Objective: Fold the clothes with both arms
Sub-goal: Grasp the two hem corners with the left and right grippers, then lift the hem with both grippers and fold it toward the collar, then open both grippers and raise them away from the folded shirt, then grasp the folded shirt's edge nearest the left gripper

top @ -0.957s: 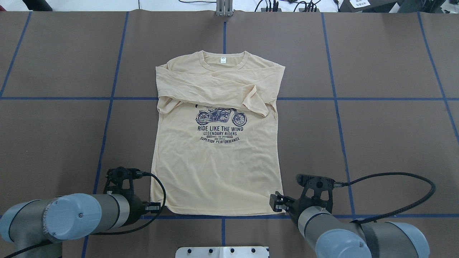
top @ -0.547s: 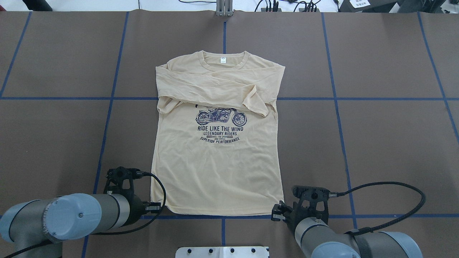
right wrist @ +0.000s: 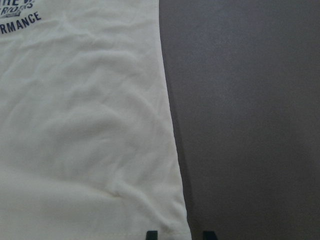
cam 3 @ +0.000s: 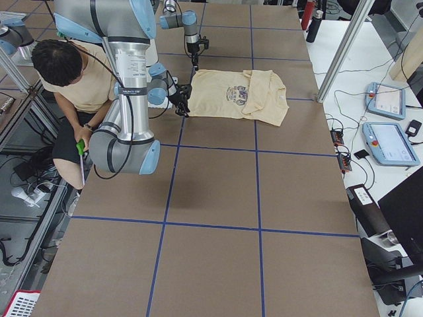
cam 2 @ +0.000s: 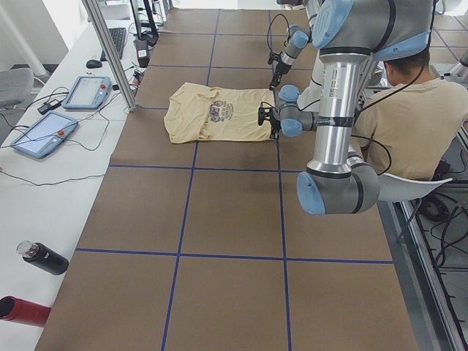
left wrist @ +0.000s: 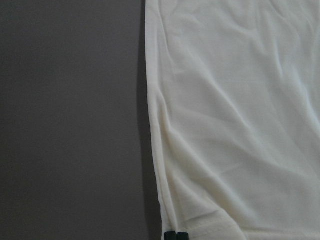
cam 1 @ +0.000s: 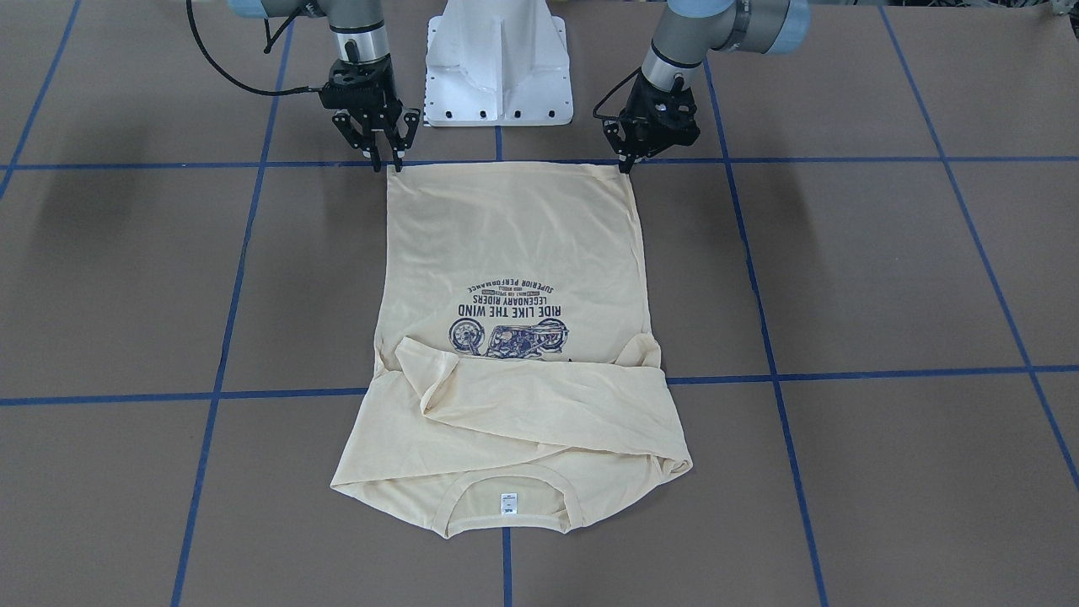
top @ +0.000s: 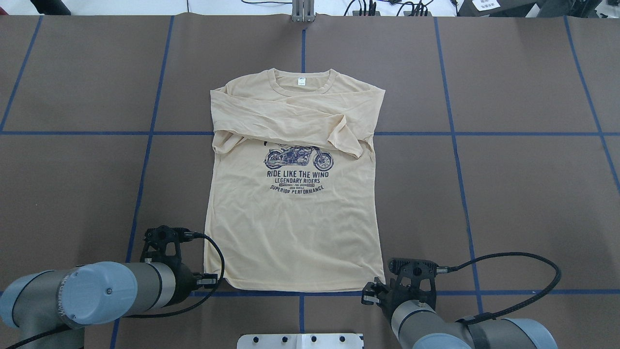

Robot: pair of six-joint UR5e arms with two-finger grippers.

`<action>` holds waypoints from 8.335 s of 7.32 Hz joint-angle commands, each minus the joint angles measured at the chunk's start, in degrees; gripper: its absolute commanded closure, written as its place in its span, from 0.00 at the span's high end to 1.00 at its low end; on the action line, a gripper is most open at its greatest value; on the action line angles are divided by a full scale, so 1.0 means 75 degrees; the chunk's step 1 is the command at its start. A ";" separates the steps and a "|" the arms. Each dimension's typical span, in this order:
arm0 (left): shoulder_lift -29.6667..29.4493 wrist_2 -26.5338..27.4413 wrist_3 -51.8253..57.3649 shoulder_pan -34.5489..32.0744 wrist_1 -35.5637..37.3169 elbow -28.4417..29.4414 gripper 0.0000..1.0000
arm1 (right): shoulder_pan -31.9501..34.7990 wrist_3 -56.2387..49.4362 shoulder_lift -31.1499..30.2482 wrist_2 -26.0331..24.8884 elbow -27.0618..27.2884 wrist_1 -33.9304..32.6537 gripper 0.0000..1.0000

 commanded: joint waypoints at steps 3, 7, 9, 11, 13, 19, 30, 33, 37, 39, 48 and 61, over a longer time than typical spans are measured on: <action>-0.0006 -0.0012 0.0000 0.0000 0.0000 -0.0002 0.00 | 0.0017 0.0003 0.0090 -0.0009 -0.0091 -0.0004 0.22; 0.0086 -0.0081 0.0035 -0.0046 0.0093 -0.0723 0.00 | 0.0250 0.0168 0.0301 0.0037 0.0386 -0.0016 0.00; 0.0088 -0.0676 0.0281 -0.0105 0.1445 -0.2279 0.00 | 0.0345 0.0156 0.0055 0.0305 0.2022 -0.0922 0.00; 0.0041 -0.1251 0.0281 -0.0013 0.3236 -0.4258 0.00 | 0.0171 0.0167 0.0078 0.1172 0.3944 -0.2703 0.00; -0.0263 -0.1289 0.0281 0.0000 0.3644 -0.4153 0.00 | 0.0134 0.0156 0.0137 0.1174 0.4129 -0.3004 0.00; -0.1893 -0.0644 0.1066 -0.1941 0.3609 -0.1513 0.00 | 0.2615 -0.0840 0.1636 0.1256 0.1563 -0.2456 0.00; -0.2912 0.0374 0.1977 -0.3492 0.0414 0.3157 0.00 | 0.4258 -0.1742 0.3653 0.1362 -0.3752 0.0715 0.00; -0.2901 0.0364 0.2481 -0.3585 0.0176 0.3257 0.00 | 0.4667 -0.2046 0.3653 0.1817 -0.3981 0.0851 0.00; -0.2901 0.0352 0.2555 -0.3727 0.0176 0.3244 0.00 | 0.4798 -0.2118 0.3653 0.1854 -0.3993 0.0851 0.21; -0.2854 0.0340 0.2788 -0.3738 0.0176 0.3128 1.00 | 0.4798 -0.2433 0.3664 0.1877 -0.4040 0.0839 1.00; -0.1050 -0.0492 0.1372 -0.1677 -0.0607 0.1310 0.98 | 0.6181 -0.4778 0.1707 0.4772 -0.1872 0.0875 1.00; -0.1073 -0.0457 0.2747 -0.2479 -0.0539 0.1626 0.00 | 0.6157 -0.4766 0.1754 0.4713 -0.1954 0.0875 1.00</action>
